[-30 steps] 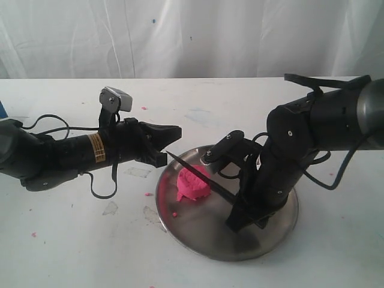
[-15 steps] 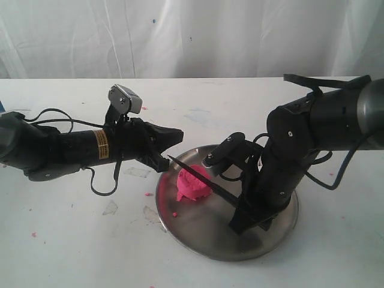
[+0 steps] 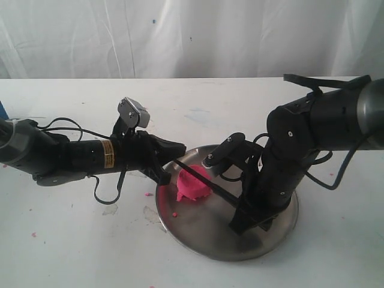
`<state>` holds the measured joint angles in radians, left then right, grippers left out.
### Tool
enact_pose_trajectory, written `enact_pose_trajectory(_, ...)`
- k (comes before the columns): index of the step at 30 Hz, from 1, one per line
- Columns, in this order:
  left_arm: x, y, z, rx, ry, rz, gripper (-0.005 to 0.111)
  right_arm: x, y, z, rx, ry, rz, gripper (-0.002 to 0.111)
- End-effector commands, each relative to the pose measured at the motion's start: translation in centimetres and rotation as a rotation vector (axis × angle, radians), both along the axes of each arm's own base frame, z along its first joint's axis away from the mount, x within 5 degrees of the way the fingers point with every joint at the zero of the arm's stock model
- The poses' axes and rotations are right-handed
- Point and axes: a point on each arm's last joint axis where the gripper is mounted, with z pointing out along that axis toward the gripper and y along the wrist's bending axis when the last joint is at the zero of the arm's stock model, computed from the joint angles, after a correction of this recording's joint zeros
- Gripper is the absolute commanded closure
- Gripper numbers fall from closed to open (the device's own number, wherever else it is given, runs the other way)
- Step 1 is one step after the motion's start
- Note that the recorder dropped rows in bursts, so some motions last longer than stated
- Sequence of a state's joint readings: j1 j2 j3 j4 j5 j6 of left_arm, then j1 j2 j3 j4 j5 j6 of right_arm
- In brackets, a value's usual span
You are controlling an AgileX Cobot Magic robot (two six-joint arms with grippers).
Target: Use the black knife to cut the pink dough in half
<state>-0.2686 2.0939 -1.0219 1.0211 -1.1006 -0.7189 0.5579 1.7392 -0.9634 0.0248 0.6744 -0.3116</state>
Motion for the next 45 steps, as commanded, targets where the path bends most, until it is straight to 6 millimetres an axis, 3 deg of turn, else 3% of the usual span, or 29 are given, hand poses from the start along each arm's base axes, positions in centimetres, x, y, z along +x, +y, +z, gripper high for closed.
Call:
enact_pose_trajectory(1,0.0,-0.2,0.1,0.004,-0.011,-0.018,0.107,0.0,0.0,0.0,-0.002,0.0,0.0,0.108)
enact_pose_trajectory(45,0.0,0.0,-2.4,0.06,0.058,0.003,0.107,0.1,-0.3,0.0,-0.04,-0.014,0.032,0.108)
